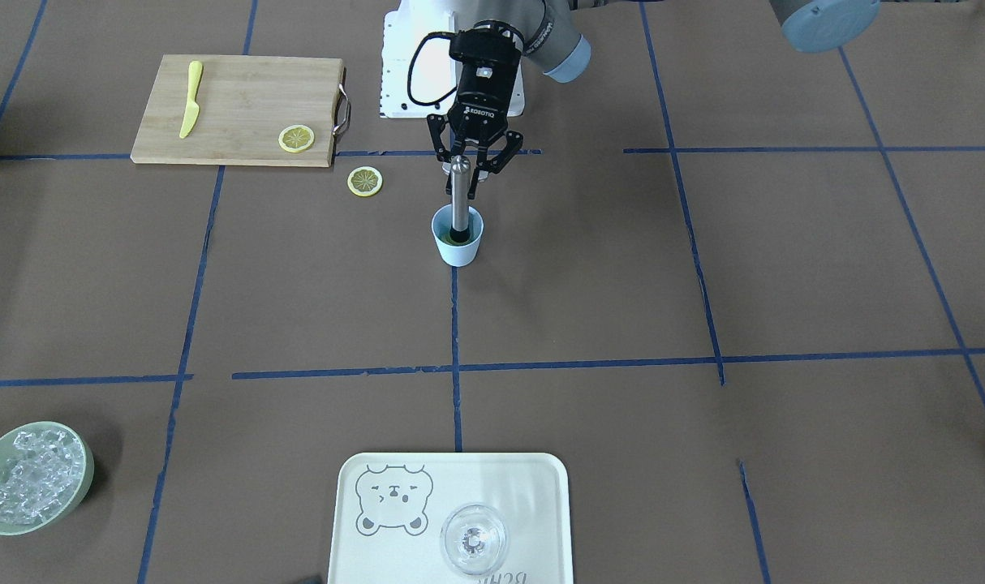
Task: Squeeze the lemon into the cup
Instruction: 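Press the muddler down onto the lemon slice inside the cup, then lift the muddler out of the cup and move it back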
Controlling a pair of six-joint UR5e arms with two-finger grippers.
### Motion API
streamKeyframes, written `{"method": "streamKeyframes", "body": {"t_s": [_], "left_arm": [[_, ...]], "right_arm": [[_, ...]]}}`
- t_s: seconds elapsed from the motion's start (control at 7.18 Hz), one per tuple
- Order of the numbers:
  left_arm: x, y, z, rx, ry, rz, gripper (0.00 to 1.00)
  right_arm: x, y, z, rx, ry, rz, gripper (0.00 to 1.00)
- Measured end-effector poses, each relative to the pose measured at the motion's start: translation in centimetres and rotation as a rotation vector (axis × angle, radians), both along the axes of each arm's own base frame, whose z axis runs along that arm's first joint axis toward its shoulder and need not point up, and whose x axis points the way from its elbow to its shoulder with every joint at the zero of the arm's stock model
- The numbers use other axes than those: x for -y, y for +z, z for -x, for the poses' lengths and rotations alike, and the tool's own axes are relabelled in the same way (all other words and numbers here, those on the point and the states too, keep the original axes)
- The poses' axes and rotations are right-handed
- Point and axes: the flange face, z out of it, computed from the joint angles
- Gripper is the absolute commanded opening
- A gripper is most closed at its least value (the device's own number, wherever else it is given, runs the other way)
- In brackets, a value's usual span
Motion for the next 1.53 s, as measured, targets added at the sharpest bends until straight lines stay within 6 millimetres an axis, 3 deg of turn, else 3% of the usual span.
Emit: {"method": "streamKeyframes", "body": {"t_s": [0.56, 1.25, 1.53], "left_arm": [[-0.2, -1.7, 1.3, -0.011, 0.019, -0.02, 0.0], [-0.5, -6.6, 7.5, -0.035, 0.049, -0.157, 0.0], [0.3, -8.0, 10.6, -0.024, 0.022, -0.206, 0.0]], "right_arm": [[0.1, -0.1, 0.0, 0.0, 0.0, -0.003, 1.0], [0.4, -0.5, -0.2, 0.0, 0.004, -0.01, 1.0], [0.4, -0.6, -0.2, 0.0, 0.005, -0.011, 1.0]]}}
